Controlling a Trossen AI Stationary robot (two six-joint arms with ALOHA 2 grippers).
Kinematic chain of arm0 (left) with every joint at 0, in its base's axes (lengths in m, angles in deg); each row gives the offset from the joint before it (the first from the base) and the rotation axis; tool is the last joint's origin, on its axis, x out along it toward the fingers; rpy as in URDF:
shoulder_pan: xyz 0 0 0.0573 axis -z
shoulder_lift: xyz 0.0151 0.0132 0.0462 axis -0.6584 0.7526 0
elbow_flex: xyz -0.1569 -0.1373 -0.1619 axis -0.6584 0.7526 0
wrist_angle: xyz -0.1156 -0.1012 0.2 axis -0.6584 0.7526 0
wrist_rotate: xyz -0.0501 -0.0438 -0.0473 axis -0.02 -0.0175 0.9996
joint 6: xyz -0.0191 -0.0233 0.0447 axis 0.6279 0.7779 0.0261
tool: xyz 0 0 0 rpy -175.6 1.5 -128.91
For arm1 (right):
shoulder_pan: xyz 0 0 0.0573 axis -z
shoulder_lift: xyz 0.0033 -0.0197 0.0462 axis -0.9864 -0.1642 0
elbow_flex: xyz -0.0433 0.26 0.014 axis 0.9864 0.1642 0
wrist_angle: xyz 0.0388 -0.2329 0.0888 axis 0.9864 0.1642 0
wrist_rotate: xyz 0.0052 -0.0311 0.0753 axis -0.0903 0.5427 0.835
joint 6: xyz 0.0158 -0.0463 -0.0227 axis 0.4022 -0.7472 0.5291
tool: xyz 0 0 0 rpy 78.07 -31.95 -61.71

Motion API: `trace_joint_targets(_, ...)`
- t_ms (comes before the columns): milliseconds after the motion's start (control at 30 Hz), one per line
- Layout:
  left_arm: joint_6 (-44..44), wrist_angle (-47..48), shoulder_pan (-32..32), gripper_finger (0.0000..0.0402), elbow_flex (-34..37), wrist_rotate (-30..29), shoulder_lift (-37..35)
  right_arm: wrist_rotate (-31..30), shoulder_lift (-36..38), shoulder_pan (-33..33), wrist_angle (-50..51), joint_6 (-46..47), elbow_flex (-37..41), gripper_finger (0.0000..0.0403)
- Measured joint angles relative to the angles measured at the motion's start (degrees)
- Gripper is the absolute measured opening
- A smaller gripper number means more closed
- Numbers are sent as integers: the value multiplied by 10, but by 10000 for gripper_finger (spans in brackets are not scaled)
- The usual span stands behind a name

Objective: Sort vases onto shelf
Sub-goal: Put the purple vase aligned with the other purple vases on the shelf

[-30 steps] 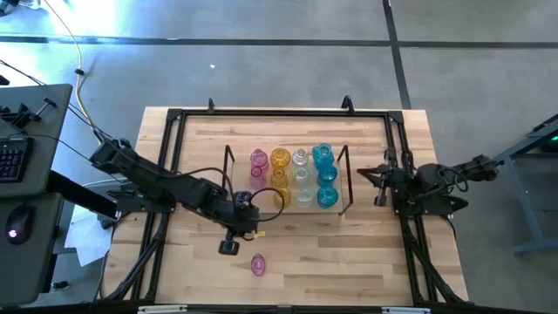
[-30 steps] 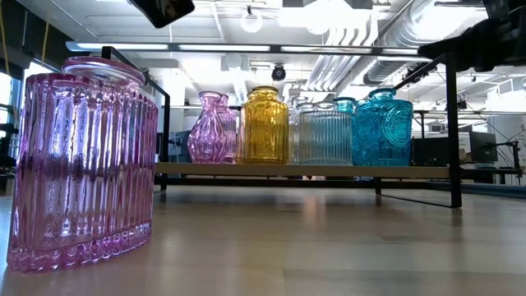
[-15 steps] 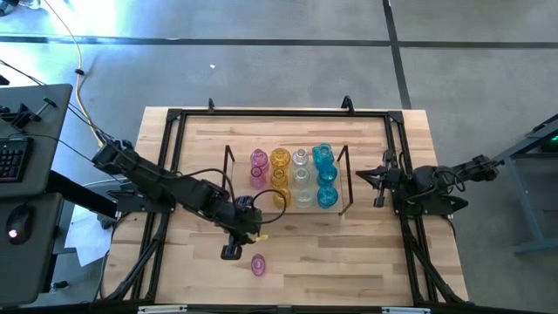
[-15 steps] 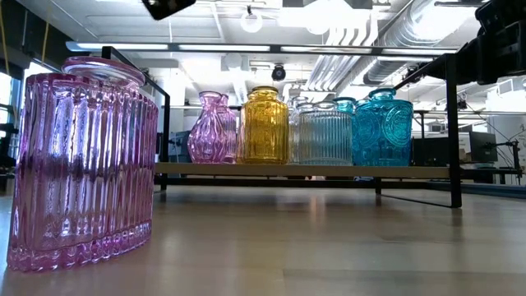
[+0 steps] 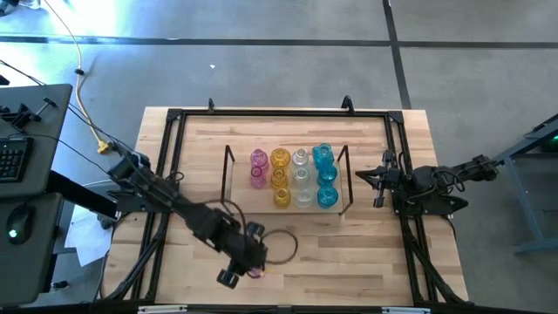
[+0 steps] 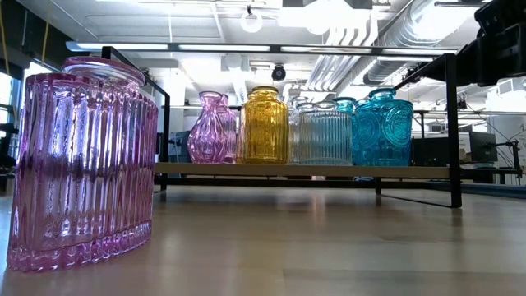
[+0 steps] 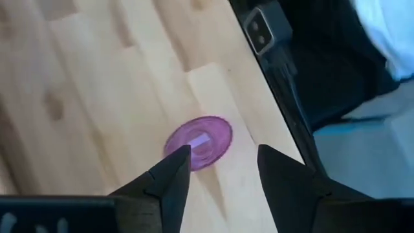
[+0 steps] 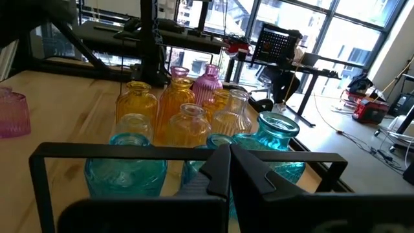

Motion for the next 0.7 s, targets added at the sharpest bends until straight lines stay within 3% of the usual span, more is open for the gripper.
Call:
trace_joint_targets(467, -59, 9, 16, 218, -9, -3, 56, 0, 2, 0, 5, 13, 0, 0)
trace_joint_targets(700, -149, 9, 28, 207, -9, -5, 62, 0, 2, 0, 7, 13, 0, 0)
